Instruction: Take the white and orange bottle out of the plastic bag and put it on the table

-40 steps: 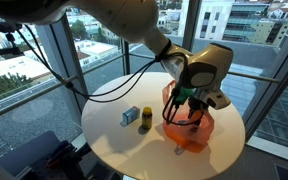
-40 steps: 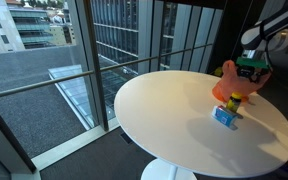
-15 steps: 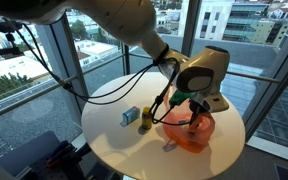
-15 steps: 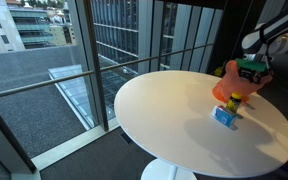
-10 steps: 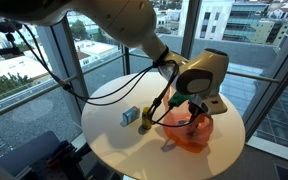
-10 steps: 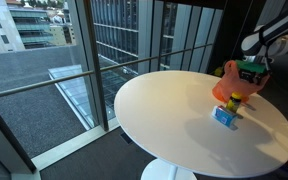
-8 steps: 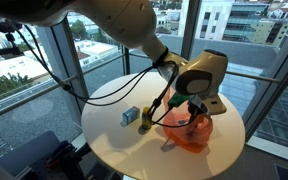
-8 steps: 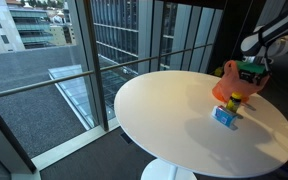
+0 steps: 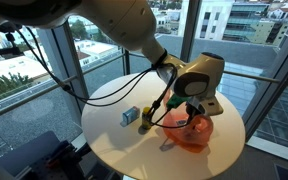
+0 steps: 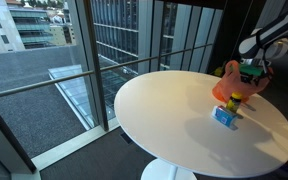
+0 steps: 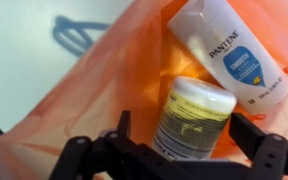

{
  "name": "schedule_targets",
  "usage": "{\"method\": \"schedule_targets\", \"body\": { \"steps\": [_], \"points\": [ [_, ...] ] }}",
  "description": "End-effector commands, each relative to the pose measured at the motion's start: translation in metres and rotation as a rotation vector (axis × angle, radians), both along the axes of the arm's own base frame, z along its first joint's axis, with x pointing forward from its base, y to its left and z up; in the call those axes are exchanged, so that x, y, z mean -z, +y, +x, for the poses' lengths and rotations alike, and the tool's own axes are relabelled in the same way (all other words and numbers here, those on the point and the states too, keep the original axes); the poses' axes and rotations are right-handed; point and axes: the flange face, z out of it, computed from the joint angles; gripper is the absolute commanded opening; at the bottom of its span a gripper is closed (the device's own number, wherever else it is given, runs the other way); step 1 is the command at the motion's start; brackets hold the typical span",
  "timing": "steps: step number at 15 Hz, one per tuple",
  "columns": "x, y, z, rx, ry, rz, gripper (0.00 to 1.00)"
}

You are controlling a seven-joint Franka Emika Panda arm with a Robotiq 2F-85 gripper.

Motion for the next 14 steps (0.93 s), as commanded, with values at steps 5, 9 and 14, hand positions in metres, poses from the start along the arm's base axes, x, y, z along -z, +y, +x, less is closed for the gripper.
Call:
{"method": "schedule_targets", "body": {
  "steps": [5,9,14],
  "points": [
    [0.0025,-0.0111,0.0072,-0.011,-0.038,-0.008,1.00],
    [0.0057,-0.0130,0.0093,-0.013,-0.040,-0.010,0.74],
    [0.0043,-0.0137,0.0102,-0.014,-0.043,-0.013,0.37]
  ]
}}
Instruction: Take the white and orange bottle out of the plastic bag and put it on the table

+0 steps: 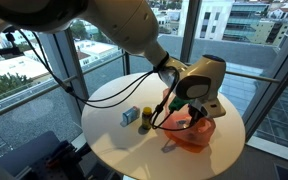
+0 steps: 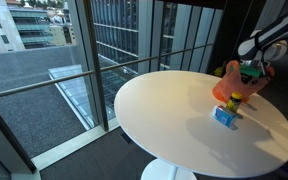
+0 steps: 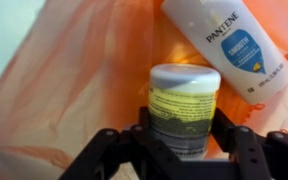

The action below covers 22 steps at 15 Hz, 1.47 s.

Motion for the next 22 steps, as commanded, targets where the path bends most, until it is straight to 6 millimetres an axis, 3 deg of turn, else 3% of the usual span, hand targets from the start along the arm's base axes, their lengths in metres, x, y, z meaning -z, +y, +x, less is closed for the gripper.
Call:
{"method": "schedule_targets", "body": {
  "steps": [1,8,22],
  "points": [
    [-0.004,-0.005,0.004,-0.015,-0.022,0.007,0.37],
    [-0.020,-0.004,-0.003,-0.061,-0.013,0.014,0.37],
    [-0.081,0.005,-0.037,-0.257,-0.022,0.075,0.37]
  ]
}}
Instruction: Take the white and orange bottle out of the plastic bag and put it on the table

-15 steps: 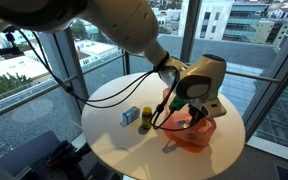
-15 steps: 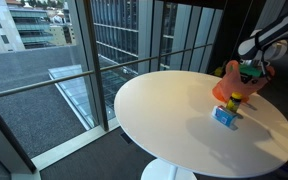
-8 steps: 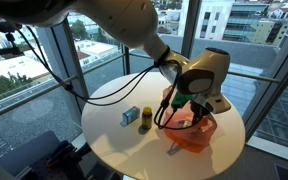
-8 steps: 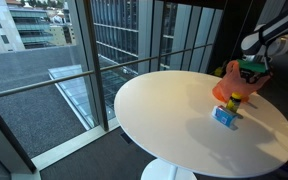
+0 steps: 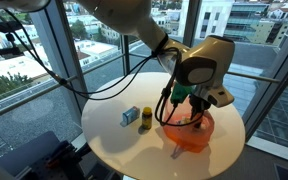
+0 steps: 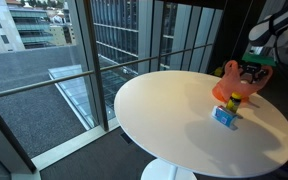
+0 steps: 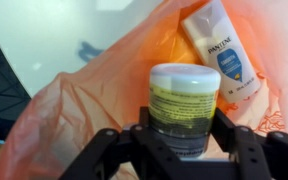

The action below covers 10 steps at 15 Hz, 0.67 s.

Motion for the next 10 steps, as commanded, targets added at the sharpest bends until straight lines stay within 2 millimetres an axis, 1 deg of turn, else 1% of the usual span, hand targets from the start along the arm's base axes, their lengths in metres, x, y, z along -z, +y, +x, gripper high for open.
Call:
{"method": "schedule_targets", "body": {
  "steps": [1,5,10],
  "points": [
    [-0.022,0.008,-0.021,-0.067,0.002,0.034,0.37],
    [-0.036,0.016,-0.036,-0.131,0.000,0.060,0.37],
    [-0.058,0.025,-0.054,-0.200,-0.017,0.083,0.37]
  ]
}}
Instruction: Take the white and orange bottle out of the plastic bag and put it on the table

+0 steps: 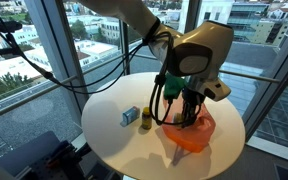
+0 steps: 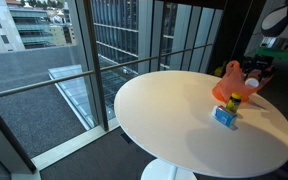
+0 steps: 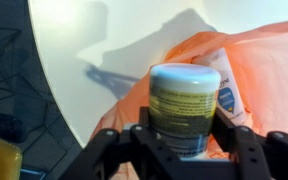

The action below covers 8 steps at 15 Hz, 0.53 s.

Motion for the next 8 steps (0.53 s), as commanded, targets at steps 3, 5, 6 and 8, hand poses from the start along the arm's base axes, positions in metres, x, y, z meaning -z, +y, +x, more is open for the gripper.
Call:
{"method": "schedule_targets", "body": {
  "steps": [3,5,6,8],
  "points": [
    [-0.029,0.014,-0.027,-0.087,-0.008,0.037,0.37],
    [-0.033,0.016,-0.033,-0.102,0.001,0.049,0.37],
    [-0.035,0.015,-0.035,-0.106,0.003,0.052,0.37],
    [-0.026,0.013,-0.026,-0.078,0.000,0.047,0.62]
  ]
}}
